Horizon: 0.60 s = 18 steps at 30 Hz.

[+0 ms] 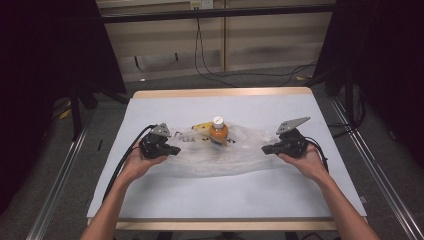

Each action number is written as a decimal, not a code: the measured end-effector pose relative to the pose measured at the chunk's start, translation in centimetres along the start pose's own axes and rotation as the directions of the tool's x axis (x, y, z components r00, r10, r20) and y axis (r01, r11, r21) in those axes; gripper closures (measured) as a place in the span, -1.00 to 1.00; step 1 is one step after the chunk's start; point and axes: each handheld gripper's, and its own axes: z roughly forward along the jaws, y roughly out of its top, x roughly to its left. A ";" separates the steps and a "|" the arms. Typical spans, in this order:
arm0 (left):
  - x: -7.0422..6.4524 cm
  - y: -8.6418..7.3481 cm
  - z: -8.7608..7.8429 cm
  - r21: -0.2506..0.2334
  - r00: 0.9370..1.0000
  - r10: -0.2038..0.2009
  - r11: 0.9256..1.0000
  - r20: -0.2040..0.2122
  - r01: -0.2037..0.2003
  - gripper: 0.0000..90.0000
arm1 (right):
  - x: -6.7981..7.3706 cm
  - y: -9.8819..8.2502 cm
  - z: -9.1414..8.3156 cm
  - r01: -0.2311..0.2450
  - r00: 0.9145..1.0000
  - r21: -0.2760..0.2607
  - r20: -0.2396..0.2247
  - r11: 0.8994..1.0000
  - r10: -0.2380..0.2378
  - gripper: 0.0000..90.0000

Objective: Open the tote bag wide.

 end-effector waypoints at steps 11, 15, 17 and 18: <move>-2.4 3.0 -1.8 -0.066 0.996 0.078 0.995 0.042 -0.075 1.00 | 1.0 5.2 -1.6 0.082 0.997 -0.041 -0.012 0.996 -0.082 1.00; -2.3 5.2 -0.4 -0.025 0.995 0.092 0.996 0.050 -0.091 1.00 | 0.7 7.7 -0.3 0.115 0.993 -0.006 -0.018 0.993 -0.115 1.00; -1.9 6.0 0.9 0.006 0.996 0.073 0.997 0.042 -0.073 1.00 | 0.7 8.9 1.3 0.147 0.989 0.041 -0.043 0.988 -0.145 1.00; -1.6 6.4 1.6 0.032 0.997 0.066 0.997 0.050 -0.068 1.00 | 0.7 9.7 3.0 0.174 0.983 0.104 -0.069 0.979 -0.168 1.00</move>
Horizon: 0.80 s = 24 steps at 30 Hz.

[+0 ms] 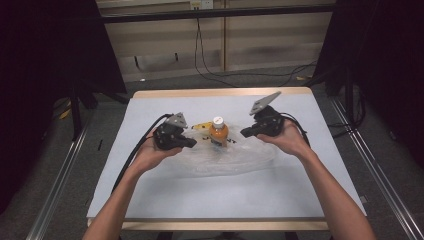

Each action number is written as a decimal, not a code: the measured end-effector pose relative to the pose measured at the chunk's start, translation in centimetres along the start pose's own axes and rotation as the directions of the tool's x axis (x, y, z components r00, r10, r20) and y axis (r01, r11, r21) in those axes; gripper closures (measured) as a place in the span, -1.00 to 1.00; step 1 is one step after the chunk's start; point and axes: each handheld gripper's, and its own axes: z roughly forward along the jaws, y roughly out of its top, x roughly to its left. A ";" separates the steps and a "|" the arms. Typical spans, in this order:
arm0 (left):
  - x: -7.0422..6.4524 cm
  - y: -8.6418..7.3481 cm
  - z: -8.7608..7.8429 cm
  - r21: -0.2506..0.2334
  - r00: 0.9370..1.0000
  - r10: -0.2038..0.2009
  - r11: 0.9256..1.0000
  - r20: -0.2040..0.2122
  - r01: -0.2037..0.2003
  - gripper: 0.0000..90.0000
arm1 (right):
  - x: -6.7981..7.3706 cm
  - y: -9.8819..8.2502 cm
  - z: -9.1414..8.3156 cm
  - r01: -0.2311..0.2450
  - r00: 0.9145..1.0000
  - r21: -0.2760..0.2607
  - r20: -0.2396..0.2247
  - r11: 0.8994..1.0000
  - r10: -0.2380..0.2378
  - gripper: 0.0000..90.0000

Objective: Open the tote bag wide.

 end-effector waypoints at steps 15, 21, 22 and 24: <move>-0.4 -1.1 7.6 0.155 0.999 -0.041 0.987 0.036 0.035 1.00 | -2.4 0.0 9.1 -0.047 0.994 0.228 -0.085 0.972 0.068 1.00; -2.7 -2.0 7.1 0.129 0.995 0.009 0.991 0.103 -0.022 1.00 | -3.8 0.4 10.0 -0.104 0.992 0.237 -0.050 0.966 0.119 1.00; -4.1 -2.2 7.2 0.106 0.991 0.025 0.994 0.131 -0.039 1.00 | -4.5 0.4 10.2 -0.125 0.989 0.225 -0.056 0.966 0.140 1.00; -5.0 -2.2 7.2 0.099 0.988 0.057 0.993 0.145 -0.071 1.00 | -5.4 0.4 10.3 -0.163 0.984 0.211 -0.036 0.964 0.174 1.00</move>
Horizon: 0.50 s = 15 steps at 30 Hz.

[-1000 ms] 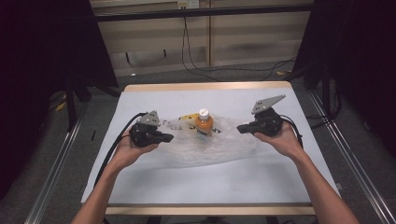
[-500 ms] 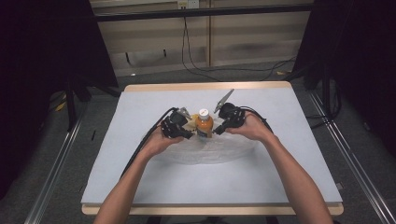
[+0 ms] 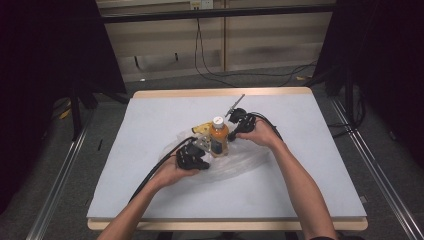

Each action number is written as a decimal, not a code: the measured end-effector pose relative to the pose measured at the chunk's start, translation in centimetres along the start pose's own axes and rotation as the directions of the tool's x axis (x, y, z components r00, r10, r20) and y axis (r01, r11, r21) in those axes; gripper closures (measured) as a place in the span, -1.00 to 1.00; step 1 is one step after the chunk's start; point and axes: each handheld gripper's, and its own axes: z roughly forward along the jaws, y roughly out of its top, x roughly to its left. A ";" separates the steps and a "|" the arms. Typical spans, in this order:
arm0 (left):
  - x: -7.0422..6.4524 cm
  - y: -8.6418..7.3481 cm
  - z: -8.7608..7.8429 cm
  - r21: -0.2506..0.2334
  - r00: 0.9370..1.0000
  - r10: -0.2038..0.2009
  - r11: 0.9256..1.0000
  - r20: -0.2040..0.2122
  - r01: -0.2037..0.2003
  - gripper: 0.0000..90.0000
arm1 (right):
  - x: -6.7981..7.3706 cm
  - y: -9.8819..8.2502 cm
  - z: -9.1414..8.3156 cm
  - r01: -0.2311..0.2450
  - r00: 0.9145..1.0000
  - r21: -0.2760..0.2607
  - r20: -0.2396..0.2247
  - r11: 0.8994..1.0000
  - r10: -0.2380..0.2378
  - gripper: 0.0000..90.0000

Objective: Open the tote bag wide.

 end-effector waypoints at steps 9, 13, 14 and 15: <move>-5.8 0.7 0.6 0.050 0.991 0.117 0.991 0.060 -0.120 1.00 | -1.7 1.6 0.5 -0.040 0.996 0.003 0.079 0.999 0.039 1.00; -7.5 0.3 0.4 0.046 0.987 0.138 0.989 0.086 -0.143 1.00 | -2.6 2.3 0.6 -0.055 0.990 0.003 0.132 0.999 0.054 1.00; -8.4 0.1 0.4 0.044 0.984 0.146 0.988 0.102 -0.151 1.00 | -2.6 2.3 0.6 -0.055 0.990 0.003 0.132 0.999 0.054 1.00; -9.0 0.0 0.3 0.049 0.978 0.174 0.982 0.116 -0.180 1.00 | -2.9 2.4 0.6 -0.069 0.987 0.007 0.145 0.998 0.067 1.00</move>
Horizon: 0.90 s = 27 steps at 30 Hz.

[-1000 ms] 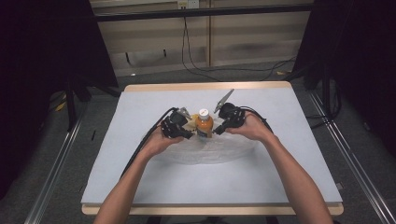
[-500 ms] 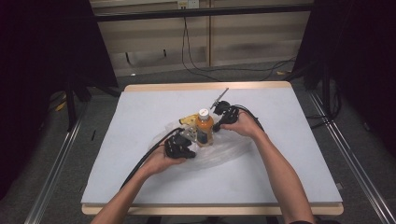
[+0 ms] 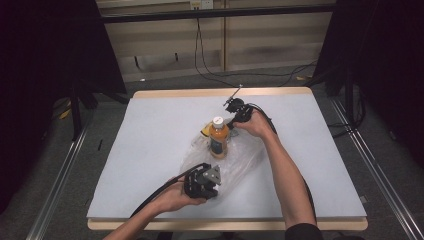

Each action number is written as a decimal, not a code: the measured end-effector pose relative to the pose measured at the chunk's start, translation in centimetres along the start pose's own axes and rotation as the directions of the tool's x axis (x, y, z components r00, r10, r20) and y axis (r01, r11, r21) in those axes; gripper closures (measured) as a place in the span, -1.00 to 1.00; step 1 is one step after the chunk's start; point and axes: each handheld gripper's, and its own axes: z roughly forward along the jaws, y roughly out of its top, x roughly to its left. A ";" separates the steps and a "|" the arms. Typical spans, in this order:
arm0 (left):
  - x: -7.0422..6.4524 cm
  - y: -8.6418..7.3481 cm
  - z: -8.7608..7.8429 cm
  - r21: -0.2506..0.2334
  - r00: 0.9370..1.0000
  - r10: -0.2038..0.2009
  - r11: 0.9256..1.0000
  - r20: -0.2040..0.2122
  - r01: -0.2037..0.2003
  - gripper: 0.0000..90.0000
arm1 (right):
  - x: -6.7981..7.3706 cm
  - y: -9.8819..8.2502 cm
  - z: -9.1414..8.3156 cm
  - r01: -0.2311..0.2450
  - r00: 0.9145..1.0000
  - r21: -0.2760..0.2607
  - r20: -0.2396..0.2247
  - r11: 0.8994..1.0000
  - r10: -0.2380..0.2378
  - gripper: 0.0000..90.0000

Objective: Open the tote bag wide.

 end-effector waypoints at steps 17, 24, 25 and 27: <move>-2.5 -0.8 -0.3 -0.008 0.999 0.040 0.999 0.025 -0.040 1.00 | -3.2 0.9 0.4 -0.132 0.982 -0.024 0.132 0.991 0.134 1.00; -1.4 -1.1 -0.8 -0.058 0.999 -0.004 0.998 0.049 0.007 1.00 | -2.8 0.6 0.3 -0.135 0.982 -0.052 0.128 0.989 0.141 1.00; -1.4 -1.1 -0.8 -0.058 0.999 -0.004 0.998 0.049 0.007 1.00 | -2.7 0.4 0.1 -0.131 0.984 -0.061 0.111 0.990 0.137 1.00; -0.6 -1.2 -1.8 -0.108 0.999 -0.031 0.994 0.031 0.034 1.00 | -2.3 -0.1 -0.2 -0.129 0.989 -0.081 0.062 0.988 0.134 1.00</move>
